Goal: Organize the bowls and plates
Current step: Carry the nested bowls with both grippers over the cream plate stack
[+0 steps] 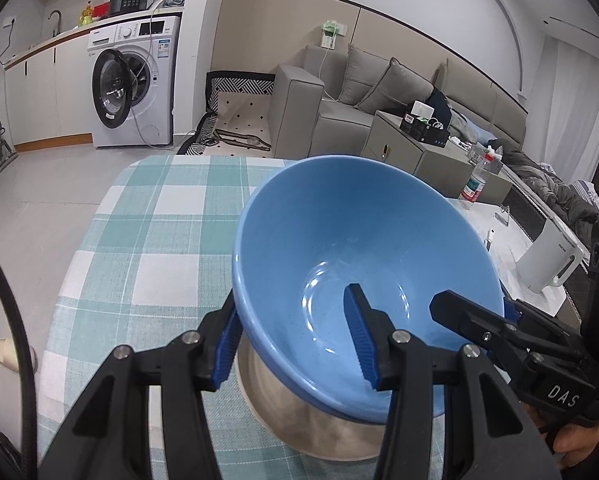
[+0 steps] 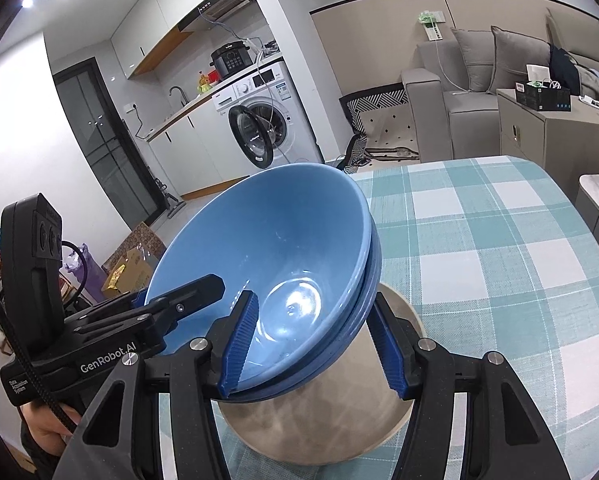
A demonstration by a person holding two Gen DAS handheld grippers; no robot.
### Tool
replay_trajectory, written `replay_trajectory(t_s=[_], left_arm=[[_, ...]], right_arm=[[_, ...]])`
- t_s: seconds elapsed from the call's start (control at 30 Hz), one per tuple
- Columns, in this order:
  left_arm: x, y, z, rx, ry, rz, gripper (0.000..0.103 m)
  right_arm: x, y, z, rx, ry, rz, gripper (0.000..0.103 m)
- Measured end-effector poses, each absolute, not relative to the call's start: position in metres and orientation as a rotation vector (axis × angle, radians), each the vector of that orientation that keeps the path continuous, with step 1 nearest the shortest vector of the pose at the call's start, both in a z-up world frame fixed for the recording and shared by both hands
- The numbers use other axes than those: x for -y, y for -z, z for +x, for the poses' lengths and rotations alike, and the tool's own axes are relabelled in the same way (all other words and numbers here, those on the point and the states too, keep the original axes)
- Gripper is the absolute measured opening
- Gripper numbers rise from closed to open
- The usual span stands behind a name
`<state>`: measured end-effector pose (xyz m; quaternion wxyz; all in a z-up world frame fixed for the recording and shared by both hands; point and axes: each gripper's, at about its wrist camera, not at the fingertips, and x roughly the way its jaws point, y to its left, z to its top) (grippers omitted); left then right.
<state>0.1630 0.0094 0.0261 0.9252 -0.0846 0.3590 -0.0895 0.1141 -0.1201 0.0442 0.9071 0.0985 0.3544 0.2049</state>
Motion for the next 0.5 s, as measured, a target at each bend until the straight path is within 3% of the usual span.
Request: replay_trajectory(t_s=[0.5], left_arm=[[-0.004, -0.009, 0.175, -0.786, 0.178, -0.164, 0.049]], right_arm=[[0.119, -0.027, 0.122, -0.783, -0.411, 0.218, 0.058]])
